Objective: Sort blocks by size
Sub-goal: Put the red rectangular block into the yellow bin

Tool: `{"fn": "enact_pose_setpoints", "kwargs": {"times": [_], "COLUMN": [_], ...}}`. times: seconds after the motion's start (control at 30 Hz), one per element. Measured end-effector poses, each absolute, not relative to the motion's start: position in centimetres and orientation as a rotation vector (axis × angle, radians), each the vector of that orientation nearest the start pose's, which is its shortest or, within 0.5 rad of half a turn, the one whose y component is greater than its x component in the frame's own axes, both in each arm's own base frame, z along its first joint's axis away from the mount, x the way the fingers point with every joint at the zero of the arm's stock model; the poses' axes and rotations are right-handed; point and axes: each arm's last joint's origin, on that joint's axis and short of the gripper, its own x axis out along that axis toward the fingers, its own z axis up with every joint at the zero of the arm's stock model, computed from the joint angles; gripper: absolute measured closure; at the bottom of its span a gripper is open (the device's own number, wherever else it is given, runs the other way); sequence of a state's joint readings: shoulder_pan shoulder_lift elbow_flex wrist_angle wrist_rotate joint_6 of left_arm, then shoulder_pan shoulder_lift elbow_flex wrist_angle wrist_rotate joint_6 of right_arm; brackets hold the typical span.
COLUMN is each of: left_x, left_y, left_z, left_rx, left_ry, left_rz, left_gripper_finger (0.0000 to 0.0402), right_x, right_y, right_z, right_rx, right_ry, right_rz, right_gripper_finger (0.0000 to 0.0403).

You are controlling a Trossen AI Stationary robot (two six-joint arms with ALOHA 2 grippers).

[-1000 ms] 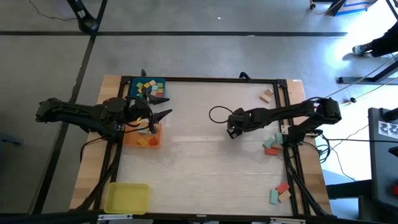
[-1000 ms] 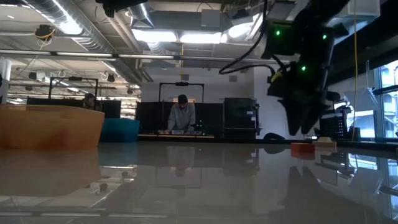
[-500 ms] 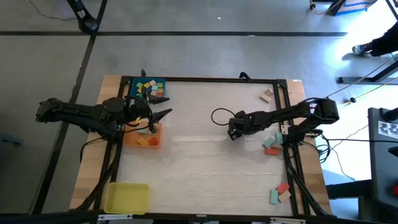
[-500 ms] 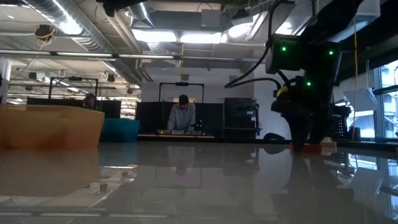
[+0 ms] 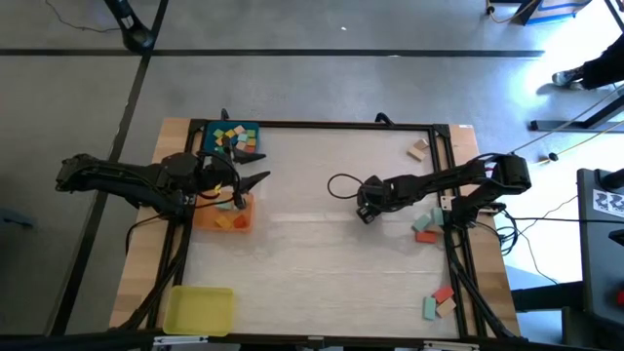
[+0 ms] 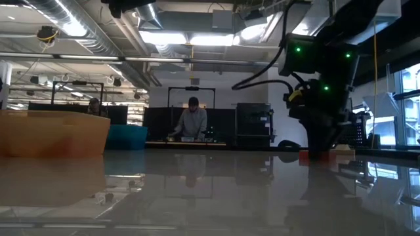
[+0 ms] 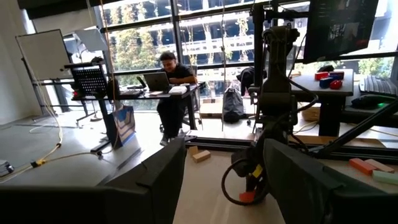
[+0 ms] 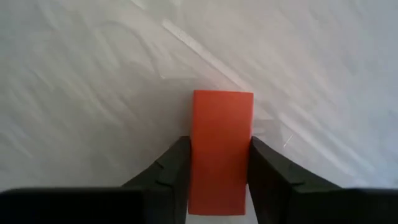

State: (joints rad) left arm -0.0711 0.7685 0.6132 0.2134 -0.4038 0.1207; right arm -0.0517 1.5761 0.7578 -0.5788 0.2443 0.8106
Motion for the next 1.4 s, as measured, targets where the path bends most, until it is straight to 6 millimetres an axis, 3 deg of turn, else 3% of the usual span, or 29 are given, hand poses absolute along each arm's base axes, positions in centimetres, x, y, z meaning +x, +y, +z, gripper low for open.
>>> {"fn": "enact_pose_setpoints", "kwargs": {"times": [0.37, 0.8, 1.03, 1.23, 1.4], "left_x": [17.6, 17.6, 17.6, 17.6, 17.6], "left_y": [-0.1, -0.1, -0.1, -0.1, -0.1], "left_z": [31.0, 31.0, 31.0, 31.1, 31.2], "left_rx": [0.11, 0.1, 0.099, 0.088, 0.075], "left_ry": [0.0, 0.0, -0.002, -0.011, -0.018], "left_rz": [0.333, 0.328, 0.326, 0.324, 0.325], "left_gripper_finger": [0.0196, 0.0196, 0.0196, 0.0196, 0.0196], "right_x": [25.8, 31.5, 33.6, 37.3, 42.2], "right_y": [-2.1, -2.0, -1.6, 0.0, 3.2], "right_z": [13.8, 17.3, 18.8, 19.0, 19.2], "right_rx": [0.391, 0.301, 0.274, 0.218, 0.141], "right_ry": [1.18, 0.614, 0.351, 0.323, 0.283], "right_rz": [-0.651, -0.255, -0.066, 0.03, 0.156], "right_gripper_finger": [0.0275, 0.0275, 0.0277, 0.0277, 0.0275]}}
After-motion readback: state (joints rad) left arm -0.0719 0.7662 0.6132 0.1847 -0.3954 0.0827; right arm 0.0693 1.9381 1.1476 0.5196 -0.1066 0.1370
